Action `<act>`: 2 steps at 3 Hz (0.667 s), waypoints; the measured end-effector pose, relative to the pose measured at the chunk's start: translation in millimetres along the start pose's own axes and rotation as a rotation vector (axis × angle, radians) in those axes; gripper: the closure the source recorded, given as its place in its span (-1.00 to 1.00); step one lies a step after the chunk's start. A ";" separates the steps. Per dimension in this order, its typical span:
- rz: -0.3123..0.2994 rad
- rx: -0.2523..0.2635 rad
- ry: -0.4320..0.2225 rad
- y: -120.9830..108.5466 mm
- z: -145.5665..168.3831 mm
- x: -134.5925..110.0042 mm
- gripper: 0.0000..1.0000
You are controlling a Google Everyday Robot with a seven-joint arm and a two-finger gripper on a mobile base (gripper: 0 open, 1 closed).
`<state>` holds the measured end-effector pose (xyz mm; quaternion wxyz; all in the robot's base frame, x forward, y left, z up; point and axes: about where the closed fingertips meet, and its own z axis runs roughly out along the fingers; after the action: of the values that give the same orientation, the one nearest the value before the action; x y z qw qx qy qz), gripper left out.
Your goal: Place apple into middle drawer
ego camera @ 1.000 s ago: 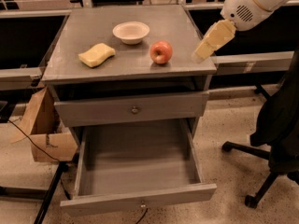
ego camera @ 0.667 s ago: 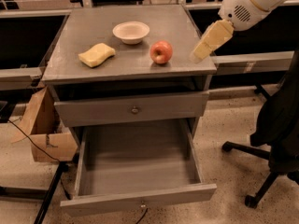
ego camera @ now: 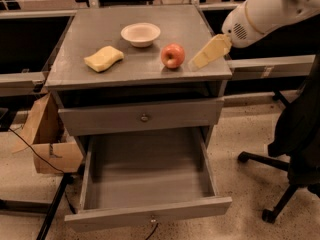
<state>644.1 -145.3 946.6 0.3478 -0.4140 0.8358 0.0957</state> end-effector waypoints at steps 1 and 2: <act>0.080 0.003 -0.058 -9.4 38.2 -1.7 -1.00; 0.140 -0.004 -0.110 -21.0 77.0 -12.0 -1.00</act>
Offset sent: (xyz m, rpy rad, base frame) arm 0.0976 0.0431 -0.0658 0.2384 -0.0138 -0.1288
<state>703.7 -116.7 900.3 0.3850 -0.3493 0.8420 0.1441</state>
